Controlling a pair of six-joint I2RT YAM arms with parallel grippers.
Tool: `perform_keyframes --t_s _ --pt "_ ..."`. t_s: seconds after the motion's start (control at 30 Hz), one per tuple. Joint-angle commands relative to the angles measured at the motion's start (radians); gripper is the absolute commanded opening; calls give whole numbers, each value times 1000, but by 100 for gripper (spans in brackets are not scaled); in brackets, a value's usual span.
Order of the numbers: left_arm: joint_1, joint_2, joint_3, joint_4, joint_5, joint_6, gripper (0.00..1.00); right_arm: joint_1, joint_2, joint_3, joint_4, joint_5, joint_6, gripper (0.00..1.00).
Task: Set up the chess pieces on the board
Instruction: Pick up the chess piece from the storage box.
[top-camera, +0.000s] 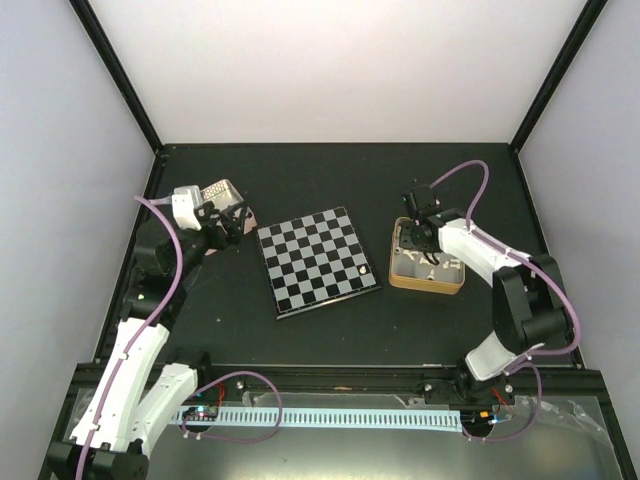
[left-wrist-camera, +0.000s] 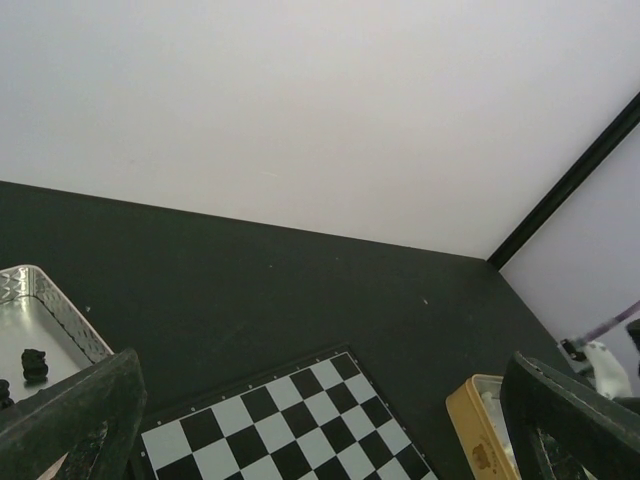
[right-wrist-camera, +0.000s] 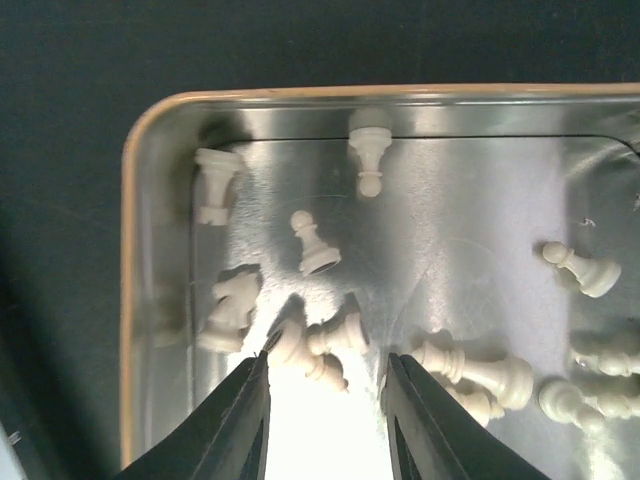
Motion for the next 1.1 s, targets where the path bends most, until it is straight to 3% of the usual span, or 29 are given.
perform_keyframes --t_s 0.0,0.53,0.93,1.07 --pt "-1 2 22 20 19 12 99 -35 56 2 80 2 8 33" --pt "-2 7 12 33 26 0 99 -83 253 32 242 53 1 21" --pt "-2 5 3 43 29 -6 99 -100 335 156 130 47 6 25" --pt "-2 5 4 45 29 -6 99 -101 348 177 101 69 24 21"
